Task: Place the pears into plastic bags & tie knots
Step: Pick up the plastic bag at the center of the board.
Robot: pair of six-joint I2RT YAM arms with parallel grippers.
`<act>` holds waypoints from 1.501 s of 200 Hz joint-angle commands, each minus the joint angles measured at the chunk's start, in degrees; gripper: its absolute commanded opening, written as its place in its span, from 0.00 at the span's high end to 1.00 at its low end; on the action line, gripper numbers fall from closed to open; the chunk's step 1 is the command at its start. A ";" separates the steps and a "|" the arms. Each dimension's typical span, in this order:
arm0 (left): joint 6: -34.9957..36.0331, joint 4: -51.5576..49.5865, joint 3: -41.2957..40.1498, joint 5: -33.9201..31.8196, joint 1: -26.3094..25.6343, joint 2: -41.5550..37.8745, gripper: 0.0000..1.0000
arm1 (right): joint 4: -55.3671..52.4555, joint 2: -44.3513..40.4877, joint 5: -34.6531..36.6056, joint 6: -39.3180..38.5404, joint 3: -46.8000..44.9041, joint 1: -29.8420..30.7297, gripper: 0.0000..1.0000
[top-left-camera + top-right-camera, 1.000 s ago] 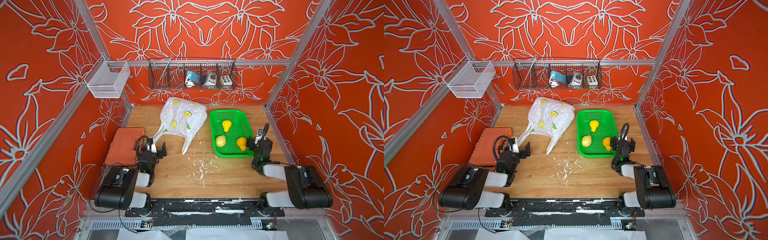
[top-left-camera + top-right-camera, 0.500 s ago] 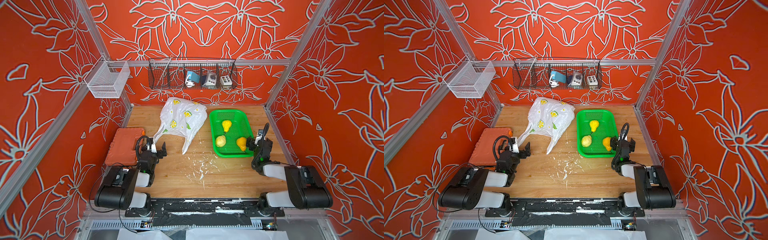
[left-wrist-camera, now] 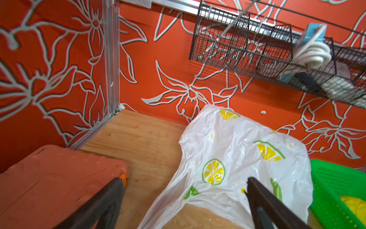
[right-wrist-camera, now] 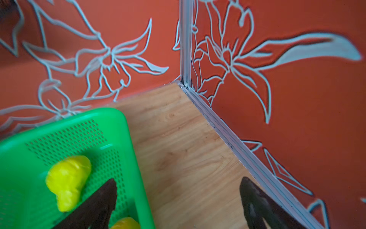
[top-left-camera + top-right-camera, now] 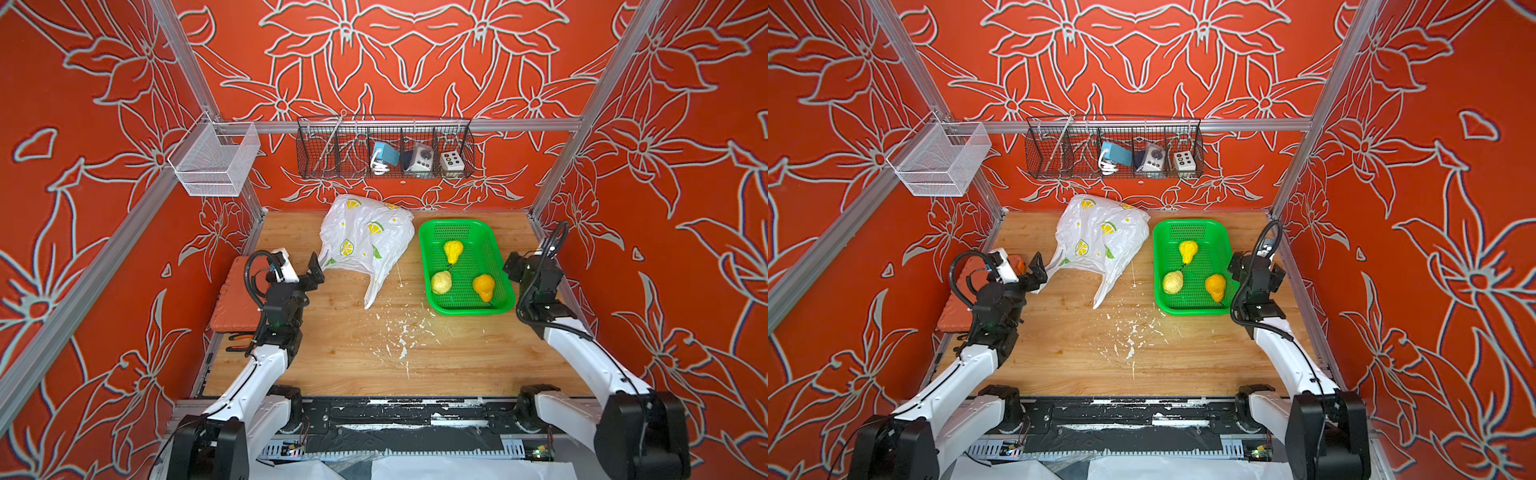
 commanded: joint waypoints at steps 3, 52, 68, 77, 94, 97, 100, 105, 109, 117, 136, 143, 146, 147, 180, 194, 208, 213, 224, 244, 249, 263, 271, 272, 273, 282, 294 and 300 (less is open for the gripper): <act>-1.20 -16.36 7.19 3.10 -1.59 5.22 0.05 | -13.84 -2.43 -16.68 10.05 4.16 0.04 0.05; 1.13 -33.65 24.90 5.76 -3.85 22.70 0.06 | -28.36 5.68 -41.28 13.39 15.62 1.93 0.23; 0.35 -36.35 28.33 5.57 -5.16 27.33 0.07 | -34.64 9.71 -45.13 12.16 20.55 5.28 0.26; -0.23 -36.79 29.70 5.10 -5.75 29.27 0.07 | -36.71 11.55 -46.76 11.33 22.85 7.78 0.26; -2.34 -38.07 32.08 3.45 -6.31 31.52 0.07 | -38.79 14.91 -48.02 10.97 27.01 13.87 0.26; -2.88 -38.21 32.42 3.20 -6.31 31.76 0.07 | -39.30 15.75 -48.09 10.87 27.91 14.97 0.26; -3.27 -38.31 32.66 3.07 -6.31 31.91 0.07 | -39.91 16.59 -48.04 10.83 28.88 16.12 0.26; -3.77 -38.31 33.04 3.04 -6.31 31.94 0.07 | -40.76 18.03 -48.17 10.82 30.36 17.88 0.26; -4.41 -38.39 33.23 2.93 -6.31 31.93 0.07 | -40.84 19.18 -48.26 10.89 31.21 19.44 0.26; -5.56 -38.44 33.47 1.97 -6.29 31.84 0.06 | -40.50 21.33 -48.23 11.40 32.80 22.13 0.25; -8.02 -38.58 33.52 -0.52 -6.14 31.33 0.05 | -40.17 27.80 -47.90 12.53 36.79 27.24 0.25; -8.83 -38.62 33.52 -1.09 -6.13 31.13 0.05 | -40.55 30.29 -48.06 12.77 38.59 28.71 0.24; -9.10 -38.63 33.52 -1.31 -6.04 31.10 0.05 | -40.73 31.40 -48.21 12.84 39.36 29.52 0.24; -9.15 -38.60 33.52 -1.33 -6.00 31.08 0.05 | -40.77 31.75 -48.24 12.84 39.65 29.76 0.24; -10.43 -38.85 35.02 -2.49 -5.61 31.53 0.04 | -42.89 43.71 -49.05 13.73 47.84 35.04 0.24; -10.63 -39.66 35.92 -2.37 -5.29 31.84 0.04 | -42.30 47.97 -49.68 14.05 50.71 36.33 0.24; -10.49 -40.33 36.48 -2.23 -5.23 31.92 0.04 | -42.29 51.97 -50.26 14.32 53.91 37.34 0.24; -10.38 -40.47 36.58 -2.12 -5.25 31.83 0.04 | -42.44 53.25 -50.45 14.40 55.01 37.63 0.25; -10.13 -40.64 36.53 -1.61 -5.25 31.39 0.04 | -42.70 56.06 -50.49 14.42 57.20 38.16 0.25; -9.28 -40.53 36.25 -0.72 -5.25 30.33 0.04 | -43.35 60.33 -50.43 14.46 60.78 38.50 0.30; -8.99 -40.54 36.16 -0.30 -5.21 30.06 0.04 | -43.89 61.38 -50.39 14.16 61.65 38.54 0.33; -8.22 -40.73 36.09 0.61 -5.23 29.51 0.04 | -45.24 63.54 -50.27 13.11 63.29 38.50 0.44; -7.69 -40.85 36.07 1.20 -5.24 29.14 0.03 | -45.66 64.05 -50.22 12.41 63.42 38.53 0.54; -7.61 -40.86 36.07 1.28 -5.25 29.09 0.03 | -45.73 64.12 -50.17 12.28 63.46 38.54 0.56; -7.58 -40.86 36.07 1.46 -5.25 29.03 0.03 | -45.77 64.11 -50.15 12.16 63.43 38.54 0.57; -6.72 -40.77 35.88 2.40 -5.25 28.70 0.03 | -46.42 63.95 -49.99 11.14 63.16 38.51 0.71; -5.58 -40.77 35.72 3.67 -5.21 28.17 0.03 | -46.98 62.67 -49.90 9.69 61.99 38.41 0.93; -4.99 -40.88 35.63 4.18 -5.25 27.95 0.03 | -47.16 61.59 -49.87 8.97 61.16 38.41 1.00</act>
